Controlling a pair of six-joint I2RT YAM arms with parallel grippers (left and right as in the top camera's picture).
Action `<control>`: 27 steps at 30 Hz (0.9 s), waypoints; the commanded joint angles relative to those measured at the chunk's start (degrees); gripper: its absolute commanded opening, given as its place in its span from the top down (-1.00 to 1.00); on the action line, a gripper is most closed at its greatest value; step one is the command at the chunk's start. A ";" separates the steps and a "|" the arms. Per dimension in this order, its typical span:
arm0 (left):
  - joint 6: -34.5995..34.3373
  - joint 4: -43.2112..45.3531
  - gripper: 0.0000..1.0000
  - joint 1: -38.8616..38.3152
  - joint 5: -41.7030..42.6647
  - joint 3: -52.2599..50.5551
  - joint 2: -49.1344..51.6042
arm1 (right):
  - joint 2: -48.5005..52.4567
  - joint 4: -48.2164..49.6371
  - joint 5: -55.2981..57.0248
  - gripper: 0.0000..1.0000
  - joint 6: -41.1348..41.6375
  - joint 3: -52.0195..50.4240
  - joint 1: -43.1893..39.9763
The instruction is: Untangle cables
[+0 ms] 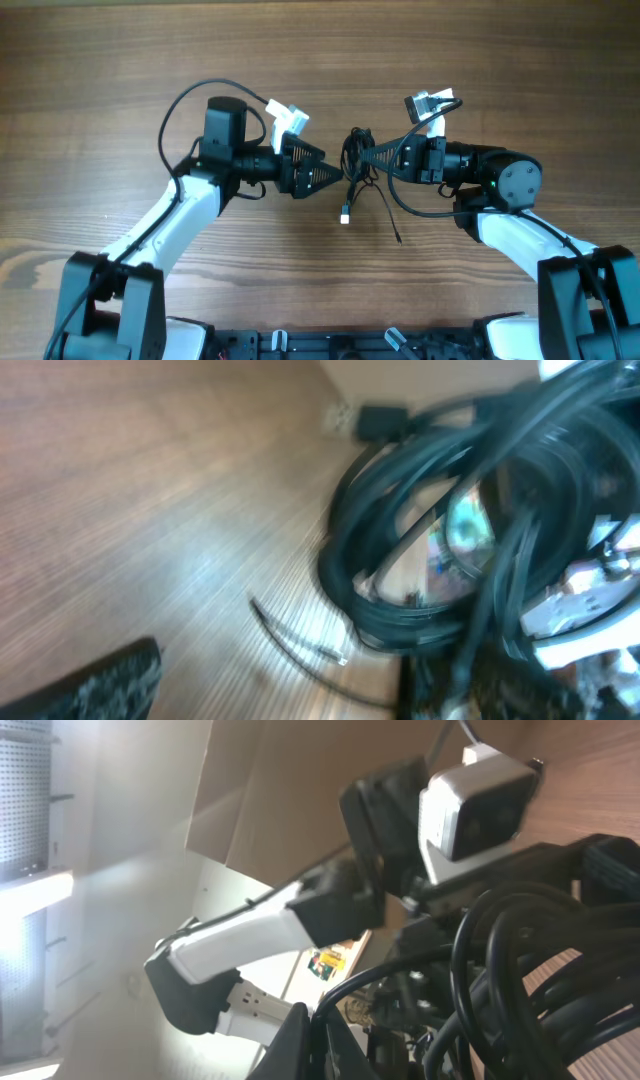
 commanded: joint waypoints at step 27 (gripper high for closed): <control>-47.10 42.36 -0.16 -15.17 -8.85 -6.91 8.70 | 0.28 4.20 1.64 0.91 -1.18 0.55 0.17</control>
